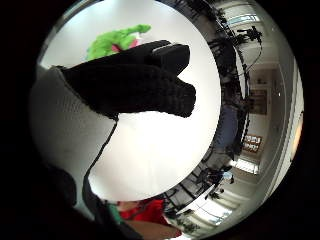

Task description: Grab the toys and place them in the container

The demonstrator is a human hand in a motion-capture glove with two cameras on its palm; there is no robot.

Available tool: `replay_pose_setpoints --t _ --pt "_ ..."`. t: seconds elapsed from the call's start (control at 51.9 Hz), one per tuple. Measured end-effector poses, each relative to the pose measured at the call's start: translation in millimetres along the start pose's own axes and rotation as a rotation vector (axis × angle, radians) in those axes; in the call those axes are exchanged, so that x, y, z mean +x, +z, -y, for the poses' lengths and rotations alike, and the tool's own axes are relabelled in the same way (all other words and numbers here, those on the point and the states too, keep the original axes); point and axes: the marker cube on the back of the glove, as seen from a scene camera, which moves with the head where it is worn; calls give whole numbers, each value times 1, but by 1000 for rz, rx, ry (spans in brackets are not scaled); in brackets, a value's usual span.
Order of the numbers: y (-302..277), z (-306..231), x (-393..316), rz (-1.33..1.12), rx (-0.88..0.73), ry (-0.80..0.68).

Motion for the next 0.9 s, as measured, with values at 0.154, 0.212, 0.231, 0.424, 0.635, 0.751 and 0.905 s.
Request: replay_pose_setpoints --t 0.154,0.212,0.231,0.424,0.635,0.751,0.905 --pt "35 25 12 -10 -45 17" --pt "43 31 13 -23 -47 19" --pt "46 33 12 -33 -44 17" --pt "73 55 7 -90 -66 1" --pt "89 79 0 -68 -132 28" --pt "103 88 0 -60 -186 69" --pt "113 89 1 -28 -170 101"
